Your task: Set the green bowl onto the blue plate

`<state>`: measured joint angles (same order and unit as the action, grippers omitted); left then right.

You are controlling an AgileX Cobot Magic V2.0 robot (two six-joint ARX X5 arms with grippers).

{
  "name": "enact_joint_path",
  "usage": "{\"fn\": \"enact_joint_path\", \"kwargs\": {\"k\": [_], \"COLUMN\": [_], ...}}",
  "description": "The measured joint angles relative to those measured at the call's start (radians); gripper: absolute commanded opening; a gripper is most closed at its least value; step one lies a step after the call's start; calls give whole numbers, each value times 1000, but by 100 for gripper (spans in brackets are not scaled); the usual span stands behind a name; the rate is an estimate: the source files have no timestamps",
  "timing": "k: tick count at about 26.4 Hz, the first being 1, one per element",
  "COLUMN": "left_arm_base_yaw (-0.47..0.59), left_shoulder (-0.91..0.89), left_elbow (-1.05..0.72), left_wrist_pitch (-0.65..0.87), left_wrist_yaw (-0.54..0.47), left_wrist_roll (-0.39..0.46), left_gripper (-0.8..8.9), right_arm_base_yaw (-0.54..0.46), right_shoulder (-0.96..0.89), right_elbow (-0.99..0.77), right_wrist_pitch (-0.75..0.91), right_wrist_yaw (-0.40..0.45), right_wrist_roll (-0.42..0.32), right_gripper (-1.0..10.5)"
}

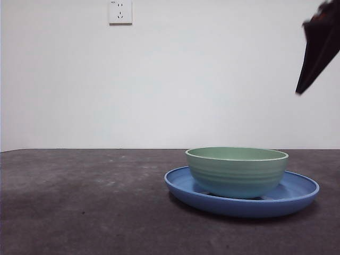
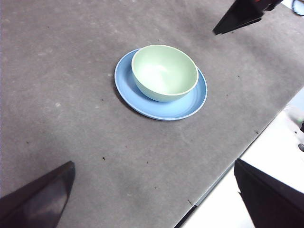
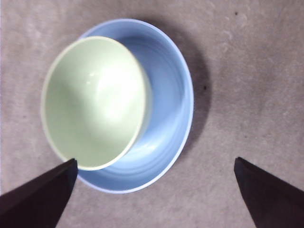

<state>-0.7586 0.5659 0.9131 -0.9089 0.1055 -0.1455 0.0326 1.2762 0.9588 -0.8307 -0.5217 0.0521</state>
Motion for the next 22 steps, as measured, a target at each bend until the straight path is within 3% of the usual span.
{"fn": "enact_joint_path", "kwargs": {"k": [10,17,22], "left_arm_base_yaw": [0,0,0], "left_shoulder": [0,0,0], "left_elbow": [0,0,0], "left_wrist_pitch": [0,0,0], "left_wrist_yaw": [0,0,0], "left_wrist_roll": [0,0,0], "left_gripper": [563,563,563], "right_arm_base_yaw": [-3,-12,-11], "right_shoulder": [209,322,377], "right_elbow": [0,0,1], "right_wrist_pitch": [103,141,176], "right_wrist_yaw": [0,0,-8], "right_wrist_roll": [-4,-4,-4], "right_gripper": [549,453,296]}}
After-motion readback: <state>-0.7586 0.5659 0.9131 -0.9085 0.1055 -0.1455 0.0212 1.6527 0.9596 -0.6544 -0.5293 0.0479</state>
